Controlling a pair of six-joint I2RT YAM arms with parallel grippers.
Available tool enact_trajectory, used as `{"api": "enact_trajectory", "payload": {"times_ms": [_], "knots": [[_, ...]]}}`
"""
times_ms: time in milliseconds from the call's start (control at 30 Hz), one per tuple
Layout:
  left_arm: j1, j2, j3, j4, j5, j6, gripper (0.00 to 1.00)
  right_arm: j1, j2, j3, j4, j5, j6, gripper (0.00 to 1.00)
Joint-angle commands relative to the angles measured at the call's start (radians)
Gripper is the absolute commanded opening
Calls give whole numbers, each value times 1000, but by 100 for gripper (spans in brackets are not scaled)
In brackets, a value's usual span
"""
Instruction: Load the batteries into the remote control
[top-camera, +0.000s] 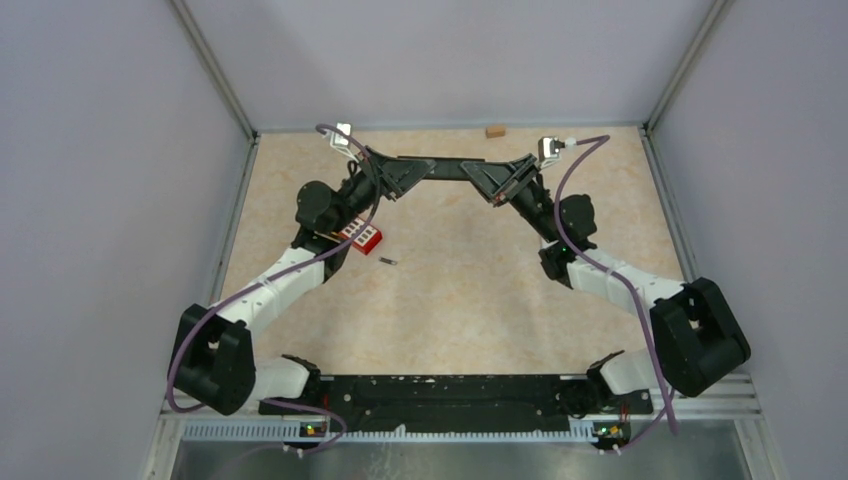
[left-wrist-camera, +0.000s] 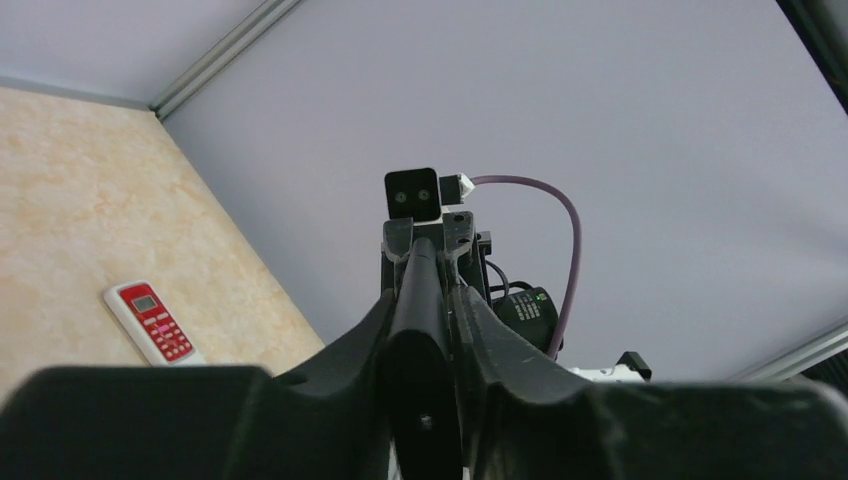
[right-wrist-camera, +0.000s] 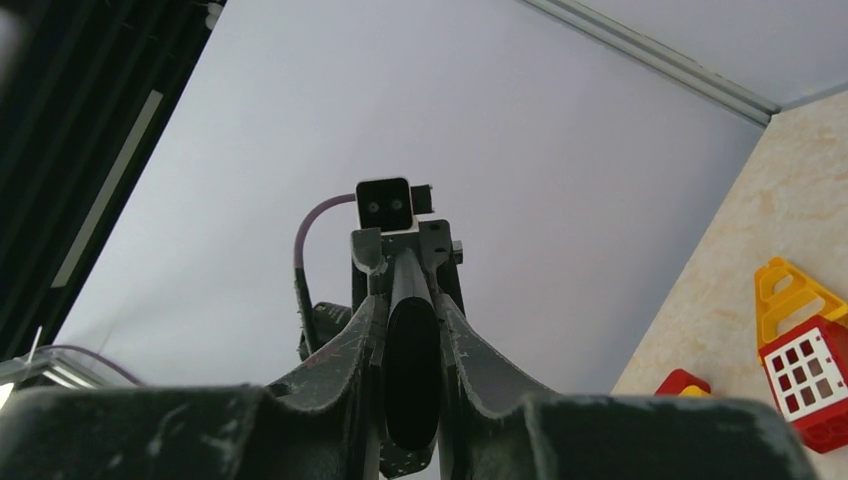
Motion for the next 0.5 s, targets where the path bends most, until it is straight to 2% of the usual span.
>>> {"api": "enact_trajectory", "payload": {"times_ms": [0,67,100,167,233,300,467], "knots": [[0,-14,-6,78,17,7,22,8,-3,11,23,10,-35,1],[2,-18,-6,68,18,27,9,8,-4,8,22,-10,-52,12],[1,-20,-4,56,20,38,2,4,-7,8,22,-27,-70,24],[6,-20,9,30,50,65,0,-12,-4,31,-7,-111,-117,46],[14,-17,29,-11,116,90,0,-39,1,65,-75,-209,-161,61],[27,-13,39,-26,173,96,0,-65,8,82,-75,-315,-179,67],[63,-8,65,-42,301,100,0,-81,-4,106,-140,-468,-259,66]]}}
